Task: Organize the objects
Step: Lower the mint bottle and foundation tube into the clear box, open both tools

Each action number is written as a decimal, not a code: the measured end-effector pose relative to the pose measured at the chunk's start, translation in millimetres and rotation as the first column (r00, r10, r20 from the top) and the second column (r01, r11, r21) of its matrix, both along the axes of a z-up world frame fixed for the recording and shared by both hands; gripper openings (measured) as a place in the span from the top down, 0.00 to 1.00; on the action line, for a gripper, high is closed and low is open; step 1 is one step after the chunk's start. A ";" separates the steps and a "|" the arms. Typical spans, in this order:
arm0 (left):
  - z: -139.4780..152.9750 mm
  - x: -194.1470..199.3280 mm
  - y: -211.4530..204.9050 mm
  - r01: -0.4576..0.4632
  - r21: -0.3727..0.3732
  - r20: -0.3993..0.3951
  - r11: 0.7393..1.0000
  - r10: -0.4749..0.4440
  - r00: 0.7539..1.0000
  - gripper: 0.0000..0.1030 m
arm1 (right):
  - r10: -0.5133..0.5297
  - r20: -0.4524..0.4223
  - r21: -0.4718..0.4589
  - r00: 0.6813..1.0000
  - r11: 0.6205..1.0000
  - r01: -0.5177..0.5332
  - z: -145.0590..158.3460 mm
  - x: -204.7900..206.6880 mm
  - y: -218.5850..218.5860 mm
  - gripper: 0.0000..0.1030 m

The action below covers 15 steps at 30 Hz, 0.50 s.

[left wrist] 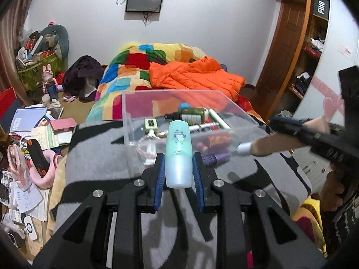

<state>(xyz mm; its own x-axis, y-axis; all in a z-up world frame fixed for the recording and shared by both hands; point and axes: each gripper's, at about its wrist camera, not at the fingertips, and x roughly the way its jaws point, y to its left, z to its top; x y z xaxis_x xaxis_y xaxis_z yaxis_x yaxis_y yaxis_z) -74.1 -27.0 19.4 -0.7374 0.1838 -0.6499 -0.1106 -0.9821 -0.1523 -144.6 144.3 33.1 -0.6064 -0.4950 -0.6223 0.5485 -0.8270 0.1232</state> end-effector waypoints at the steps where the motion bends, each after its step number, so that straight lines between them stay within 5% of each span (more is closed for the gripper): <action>1: 1.1 -4.0 -1.2 -0.005 -0.001 -0.001 1.000 0.005 1.000 0.77 | -0.008 -0.014 -0.004 1.000 1.000 0.008 6.1 -3.4 0.8 0.93; 7: -0.9 -34.7 -9.3 -0.046 -0.021 0.025 0.999 0.046 0.999 0.77 | -0.097 -0.093 0.061 0.991 0.993 0.103 20.8 -36.1 -3.3 0.93; 15: -14.5 -82.1 -12.9 -0.067 -0.052 0.099 0.996 0.071 0.993 0.77 | -0.176 -0.135 0.278 0.975 0.938 0.207 -13.8 -92.8 -38.4 0.93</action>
